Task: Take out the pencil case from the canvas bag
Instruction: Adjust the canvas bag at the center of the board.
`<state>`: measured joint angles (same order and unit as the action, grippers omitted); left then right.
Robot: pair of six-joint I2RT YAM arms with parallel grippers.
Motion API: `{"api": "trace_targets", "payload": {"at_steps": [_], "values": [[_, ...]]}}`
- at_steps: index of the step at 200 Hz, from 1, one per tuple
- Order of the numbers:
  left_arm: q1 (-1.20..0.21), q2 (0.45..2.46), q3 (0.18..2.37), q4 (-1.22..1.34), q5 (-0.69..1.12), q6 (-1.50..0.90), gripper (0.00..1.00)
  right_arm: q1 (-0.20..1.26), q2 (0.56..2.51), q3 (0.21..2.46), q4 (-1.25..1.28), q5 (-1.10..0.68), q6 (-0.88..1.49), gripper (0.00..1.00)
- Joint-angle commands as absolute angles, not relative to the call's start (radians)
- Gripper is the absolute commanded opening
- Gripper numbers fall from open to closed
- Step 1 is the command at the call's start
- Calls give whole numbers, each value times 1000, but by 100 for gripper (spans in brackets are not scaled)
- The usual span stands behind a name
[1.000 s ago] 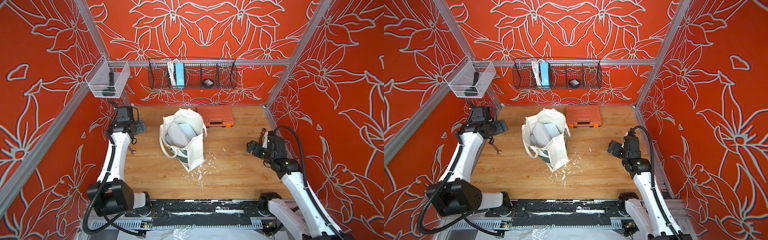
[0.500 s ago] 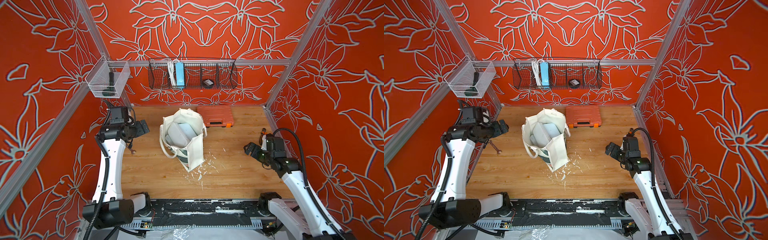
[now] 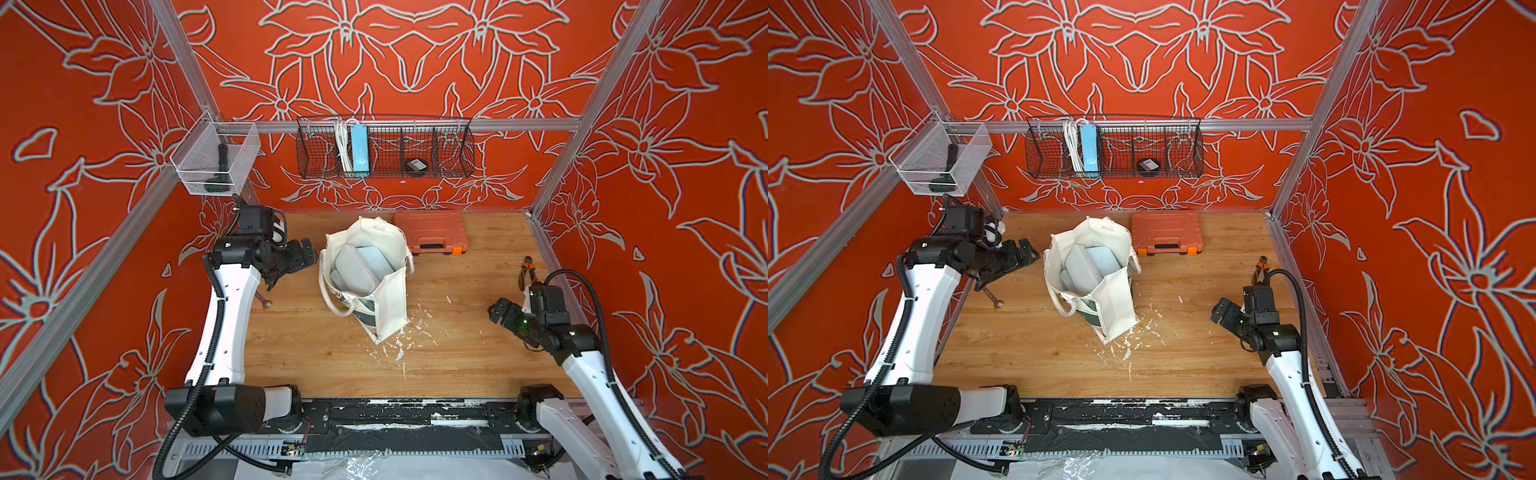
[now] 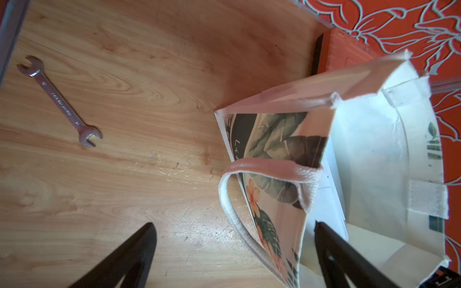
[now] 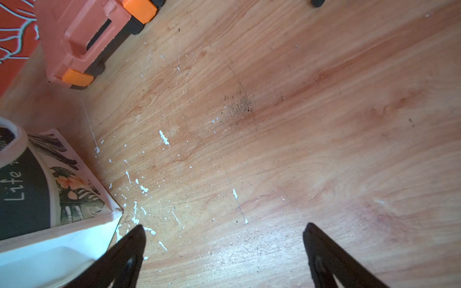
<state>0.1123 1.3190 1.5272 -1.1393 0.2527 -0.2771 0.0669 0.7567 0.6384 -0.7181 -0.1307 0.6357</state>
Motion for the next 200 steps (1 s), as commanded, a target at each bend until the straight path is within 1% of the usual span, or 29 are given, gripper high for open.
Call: {"api": "trace_targets", "payload": {"at_steps": [1, 21, 55, 87, 105, 115, 125, 140, 146, 157, 175, 181, 186, 190, 194, 200], "values": [[87, 1336, 1557, -1204, 287, -298, 98, 72, 771, 677, -734, -130, 631, 99], [52, 1328, 1523, -1199, 329, -312, 98, 73, 791, 715, -772, -119, 621, 99], [-43, 1335, 1519, -1195, 233, -284, 98, 73, 777, 721, -747, -138, 645, 98], [-67, 1375, 1546, -1212, 208, -264, 98, 74, 788, 734, -758, -150, 654, 99], [-70, 1385, 1539, -1214, 198, -247, 94, 76, 781, 724, -758, -154, 666, 99], [-71, 1390, 1534, -1215, 189, -233, 85, 76, 780, 721, -762, -151, 666, 99], [-72, 1394, 1528, -1211, 175, -220, 72, 76, 781, 722, -768, -145, 666, 99], [-72, 1400, 1516, -1201, 152, -208, 61, 77, 783, 721, -767, -142, 667, 99], [-72, 1402, 1512, -1195, 148, -203, 55, 77, 783, 720, -763, -142, 667, 99], [-72, 1408, 1506, -1187, 137, -198, 46, 77, 781, 721, -761, -137, 671, 99], [-72, 1416, 1509, -1173, 117, -195, 25, 79, 782, 723, -761, -135, 674, 99], [-72, 1418, 1513, -1167, 108, -193, 17, 80, 783, 724, -763, -135, 673, 99], [-72, 1420, 1515, -1161, 102, -190, 7, 80, 783, 726, -765, -135, 673, 99], [-72, 1421, 1518, -1156, 96, -190, 2, 80, 783, 727, -766, -135, 673, 99], [-72, 1421, 1521, -1152, 91, -189, 0, 80, 784, 728, -767, -134, 673, 99], [-71, 1421, 1525, -1145, 85, -188, 0, 82, 785, 729, -769, -133, 673, 99]]}}
